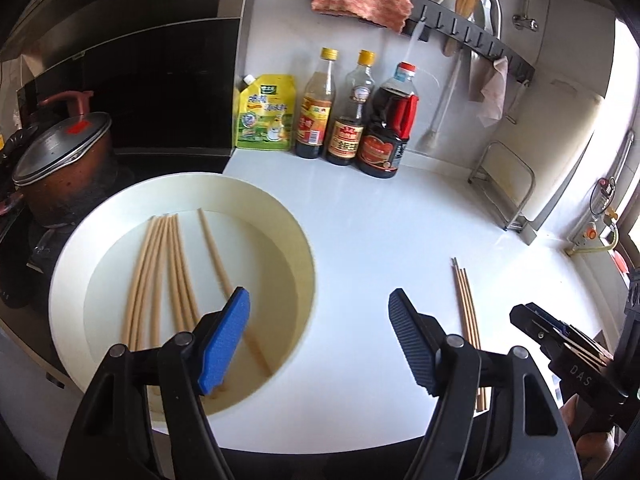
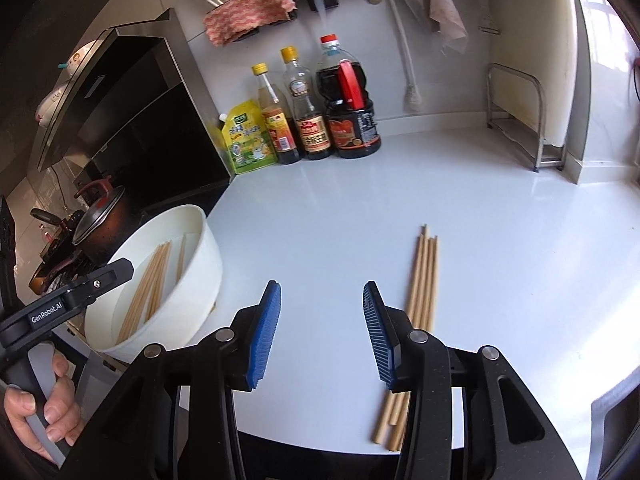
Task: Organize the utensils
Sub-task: 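Withdraw both open tools from the basin toward the chopstick pile, then position both open tools over single chopsticks, spreading the pile apart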
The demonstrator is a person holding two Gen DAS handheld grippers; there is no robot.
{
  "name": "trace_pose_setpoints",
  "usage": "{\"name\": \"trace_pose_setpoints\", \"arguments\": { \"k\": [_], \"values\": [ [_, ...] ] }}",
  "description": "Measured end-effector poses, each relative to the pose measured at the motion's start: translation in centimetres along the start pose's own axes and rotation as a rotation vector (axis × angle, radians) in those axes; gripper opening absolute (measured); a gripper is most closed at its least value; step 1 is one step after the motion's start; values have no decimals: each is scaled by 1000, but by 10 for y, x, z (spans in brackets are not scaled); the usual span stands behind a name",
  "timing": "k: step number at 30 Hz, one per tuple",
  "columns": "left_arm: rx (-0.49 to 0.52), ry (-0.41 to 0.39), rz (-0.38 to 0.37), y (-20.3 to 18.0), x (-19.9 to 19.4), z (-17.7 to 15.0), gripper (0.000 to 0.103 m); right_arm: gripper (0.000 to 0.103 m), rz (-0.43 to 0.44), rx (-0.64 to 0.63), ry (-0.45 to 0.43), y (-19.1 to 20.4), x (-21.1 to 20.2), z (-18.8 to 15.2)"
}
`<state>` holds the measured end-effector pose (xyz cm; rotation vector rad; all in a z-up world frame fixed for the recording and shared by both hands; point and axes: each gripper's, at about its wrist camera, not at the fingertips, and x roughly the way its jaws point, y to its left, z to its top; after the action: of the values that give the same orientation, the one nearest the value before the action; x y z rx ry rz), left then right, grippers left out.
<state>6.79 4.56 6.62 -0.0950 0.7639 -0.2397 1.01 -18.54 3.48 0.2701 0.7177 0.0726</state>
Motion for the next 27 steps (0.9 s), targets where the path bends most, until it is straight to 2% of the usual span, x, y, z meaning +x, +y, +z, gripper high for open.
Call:
{"name": "trace_pose_setpoints", "arguments": {
  "k": [8,14,20,24,27],
  "values": [
    [98,79,-54,-68,27,-18,74,41,-102,60,33,-60,-5,-21],
    [142,143,-69,-100,54,-33,75,42,-155,57,80,-79,7,-32],
    [159,190,-52,-112,76,-48,75,42,-145,89,135,-90,26,-42],
    [155,207,-34,-112,87,-54,78,42,-179,41,157,-83,40,-46],
    [146,212,-28,-110,92,-55,78,42,-170,21,173,-79,49,-48]
  ]
}}
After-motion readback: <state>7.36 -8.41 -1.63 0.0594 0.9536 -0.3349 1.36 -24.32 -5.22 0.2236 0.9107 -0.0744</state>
